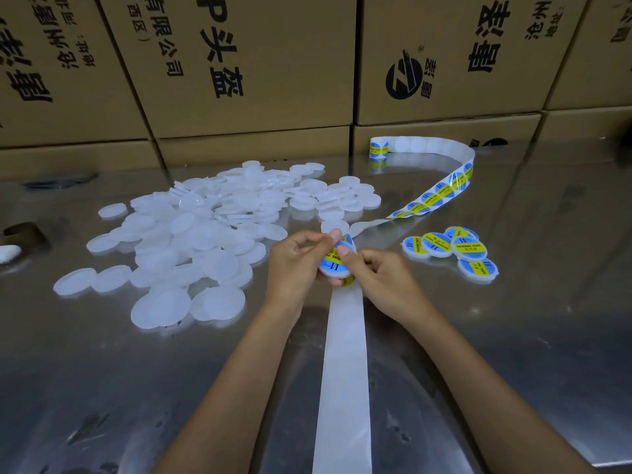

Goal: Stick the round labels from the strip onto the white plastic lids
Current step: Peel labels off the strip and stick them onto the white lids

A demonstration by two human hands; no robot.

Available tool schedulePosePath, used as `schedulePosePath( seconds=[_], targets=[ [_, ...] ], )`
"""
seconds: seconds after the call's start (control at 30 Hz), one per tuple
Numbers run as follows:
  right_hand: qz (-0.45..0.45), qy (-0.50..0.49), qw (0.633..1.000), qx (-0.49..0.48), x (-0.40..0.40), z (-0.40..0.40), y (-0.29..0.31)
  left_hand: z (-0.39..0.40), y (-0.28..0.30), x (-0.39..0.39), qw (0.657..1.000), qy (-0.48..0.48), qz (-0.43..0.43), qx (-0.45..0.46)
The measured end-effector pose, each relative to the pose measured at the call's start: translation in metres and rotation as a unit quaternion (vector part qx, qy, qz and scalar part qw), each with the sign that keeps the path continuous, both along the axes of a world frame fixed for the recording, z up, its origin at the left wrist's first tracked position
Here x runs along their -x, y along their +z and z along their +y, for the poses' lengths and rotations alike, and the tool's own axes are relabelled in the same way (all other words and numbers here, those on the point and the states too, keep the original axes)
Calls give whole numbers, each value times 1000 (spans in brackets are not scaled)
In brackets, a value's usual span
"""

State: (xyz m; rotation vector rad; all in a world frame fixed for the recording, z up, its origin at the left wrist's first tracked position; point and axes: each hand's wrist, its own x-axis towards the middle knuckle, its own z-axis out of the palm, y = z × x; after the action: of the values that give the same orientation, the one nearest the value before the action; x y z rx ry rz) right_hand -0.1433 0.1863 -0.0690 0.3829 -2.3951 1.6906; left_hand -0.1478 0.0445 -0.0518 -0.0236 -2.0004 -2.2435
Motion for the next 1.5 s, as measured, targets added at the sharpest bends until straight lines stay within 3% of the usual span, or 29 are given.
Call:
schedulePosePath(
  seconds=[0.07,0.17,0.23,0.33,0.47,0.53,0.7,0.8,0.97,1.07,1.17,1.33,1.5],
  targets=[
    [-33,-9,999,6,1,2,3,1,0,0,1000,3,-11,26],
    [-98,-119,984,90,9,11,5,1,1,1,1000,3,-29,0],
    [-157,-185,943,227,15,26,6,-1,3,2,999,8,-42,-23],
    [-227,-197,852,428,21,50,7,-2,1,3,999,19,-49,-8],
    [-255,-181,770,556,25,67,8,-3,-5,8,998,32,-54,13],
    [-257,-163,757,578,25,69,7,-5,-8,10,998,40,-52,11],
    [-256,-126,790,542,23,65,9,-8,-16,17,996,67,-49,33],
    [-241,-119,850,453,21,56,8,-18,-23,24,974,145,11,176],
    [-188,-164,911,327,23,38,8,-41,-33,44,809,240,99,528],
    [-166,-173,926,291,24,34,4,-43,-29,59,713,282,94,635],
    [-155,-169,937,262,25,32,-1,-47,-27,72,657,260,20,707],
    [-148,-177,944,237,29,31,-4,-54,-33,89,641,213,-54,735],
    [-138,-175,949,223,30,31,-5,-53,-32,85,659,229,48,715]
  ],
)
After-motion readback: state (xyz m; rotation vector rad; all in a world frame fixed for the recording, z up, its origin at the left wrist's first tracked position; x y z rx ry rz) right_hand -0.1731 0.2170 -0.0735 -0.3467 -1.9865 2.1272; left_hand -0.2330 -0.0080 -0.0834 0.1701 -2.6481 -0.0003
